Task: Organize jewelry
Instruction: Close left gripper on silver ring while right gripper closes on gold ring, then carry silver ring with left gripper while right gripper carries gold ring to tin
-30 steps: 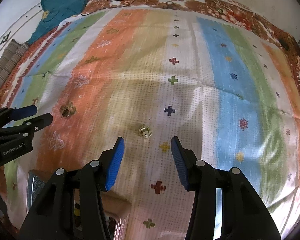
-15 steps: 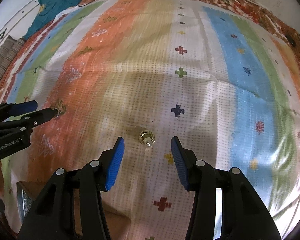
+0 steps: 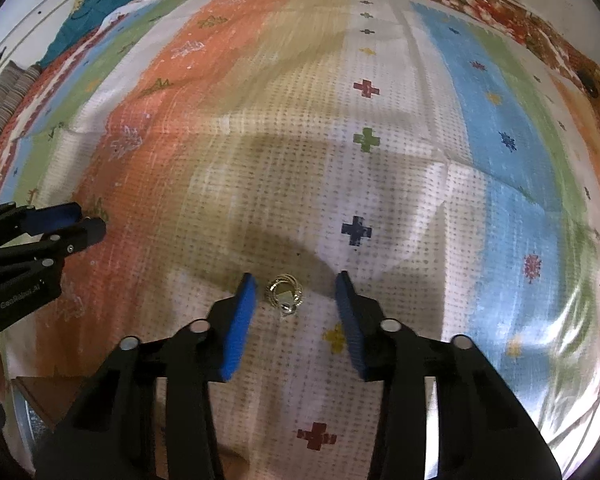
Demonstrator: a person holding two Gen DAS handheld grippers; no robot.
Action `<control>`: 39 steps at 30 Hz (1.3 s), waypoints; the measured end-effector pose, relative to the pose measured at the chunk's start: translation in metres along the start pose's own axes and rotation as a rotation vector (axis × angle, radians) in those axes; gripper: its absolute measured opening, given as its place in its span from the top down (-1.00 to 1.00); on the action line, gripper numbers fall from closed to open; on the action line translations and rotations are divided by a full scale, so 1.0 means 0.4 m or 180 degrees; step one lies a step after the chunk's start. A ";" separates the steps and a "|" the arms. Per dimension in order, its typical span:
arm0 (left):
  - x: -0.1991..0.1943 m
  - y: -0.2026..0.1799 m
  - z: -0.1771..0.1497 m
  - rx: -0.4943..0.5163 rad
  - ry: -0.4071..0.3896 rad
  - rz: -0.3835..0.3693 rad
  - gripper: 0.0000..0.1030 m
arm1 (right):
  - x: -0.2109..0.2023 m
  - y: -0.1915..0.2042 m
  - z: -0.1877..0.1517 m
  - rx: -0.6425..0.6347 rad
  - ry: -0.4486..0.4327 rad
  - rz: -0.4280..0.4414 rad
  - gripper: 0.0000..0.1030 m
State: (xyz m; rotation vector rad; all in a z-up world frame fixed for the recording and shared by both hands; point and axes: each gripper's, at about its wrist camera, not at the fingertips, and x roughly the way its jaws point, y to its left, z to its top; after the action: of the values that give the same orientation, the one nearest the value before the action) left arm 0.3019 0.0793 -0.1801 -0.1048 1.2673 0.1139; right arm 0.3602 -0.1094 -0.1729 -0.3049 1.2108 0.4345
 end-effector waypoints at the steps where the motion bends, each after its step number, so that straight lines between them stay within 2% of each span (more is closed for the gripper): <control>1: 0.000 -0.002 0.000 0.0003 0.0003 0.0010 0.47 | 0.000 0.000 0.000 0.0005 0.0015 0.0011 0.48; 3: 0.001 -0.006 -0.001 0.0009 0.0024 -0.0007 0.64 | 0.000 0.001 -0.001 -0.0009 0.0038 0.0036 0.61; 6: -0.002 -0.008 -0.004 0.0023 0.0022 -0.0017 0.64 | 0.000 0.005 -0.002 -0.0033 0.0035 0.0026 0.68; 19: -0.067 0.015 -0.035 -0.0060 -0.0104 -0.0040 0.64 | -0.077 0.034 -0.023 -0.0120 -0.0126 0.0041 0.69; 32: -0.184 -0.042 -0.061 0.0031 -0.0333 -0.0175 0.64 | -0.167 0.042 -0.053 -0.0085 -0.0294 0.0070 0.69; 39: -0.254 -0.052 -0.080 -0.0019 -0.0466 -0.0188 0.64 | -0.226 0.039 -0.071 -0.0071 -0.0451 0.0024 0.69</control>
State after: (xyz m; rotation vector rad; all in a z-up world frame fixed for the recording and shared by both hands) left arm 0.2447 0.0516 -0.0922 -0.1365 1.1167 0.0733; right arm 0.3034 -0.1230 -0.0966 -0.2842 1.0698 0.4689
